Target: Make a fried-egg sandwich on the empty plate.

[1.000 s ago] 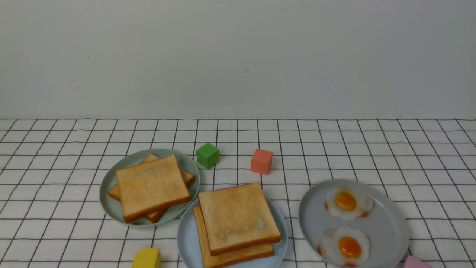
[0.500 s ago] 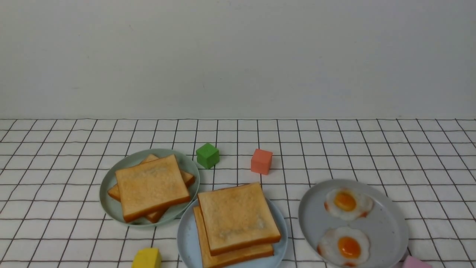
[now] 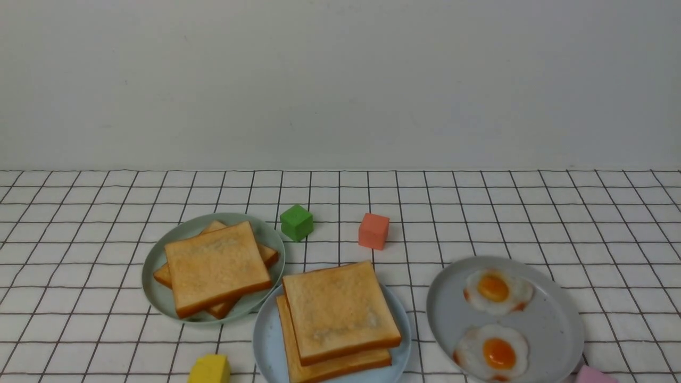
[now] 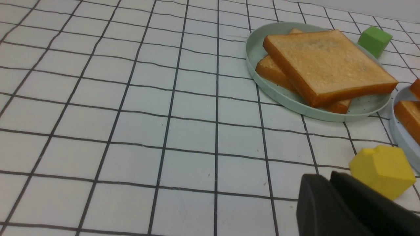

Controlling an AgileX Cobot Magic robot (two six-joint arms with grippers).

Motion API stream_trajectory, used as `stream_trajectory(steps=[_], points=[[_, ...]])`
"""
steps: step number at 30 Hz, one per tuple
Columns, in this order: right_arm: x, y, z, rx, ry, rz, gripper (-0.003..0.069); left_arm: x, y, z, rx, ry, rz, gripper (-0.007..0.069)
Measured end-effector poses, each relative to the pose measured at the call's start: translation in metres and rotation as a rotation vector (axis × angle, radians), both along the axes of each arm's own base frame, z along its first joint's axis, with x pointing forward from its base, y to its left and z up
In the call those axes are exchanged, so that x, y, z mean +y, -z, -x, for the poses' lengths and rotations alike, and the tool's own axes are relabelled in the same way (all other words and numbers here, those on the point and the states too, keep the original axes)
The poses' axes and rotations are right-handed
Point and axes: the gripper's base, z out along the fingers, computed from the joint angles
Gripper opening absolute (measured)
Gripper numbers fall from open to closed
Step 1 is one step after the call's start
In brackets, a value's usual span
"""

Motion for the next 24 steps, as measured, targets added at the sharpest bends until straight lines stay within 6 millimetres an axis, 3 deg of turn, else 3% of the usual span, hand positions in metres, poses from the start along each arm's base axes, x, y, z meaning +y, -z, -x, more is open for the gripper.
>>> stream_trajectory(steps=[24], points=[[0.0000,-0.0001,0.0000,-0.001,0.000,0.000,0.0145,0.0000,0.0000,0.0000,0.000,0.000,0.000,0.0081]])
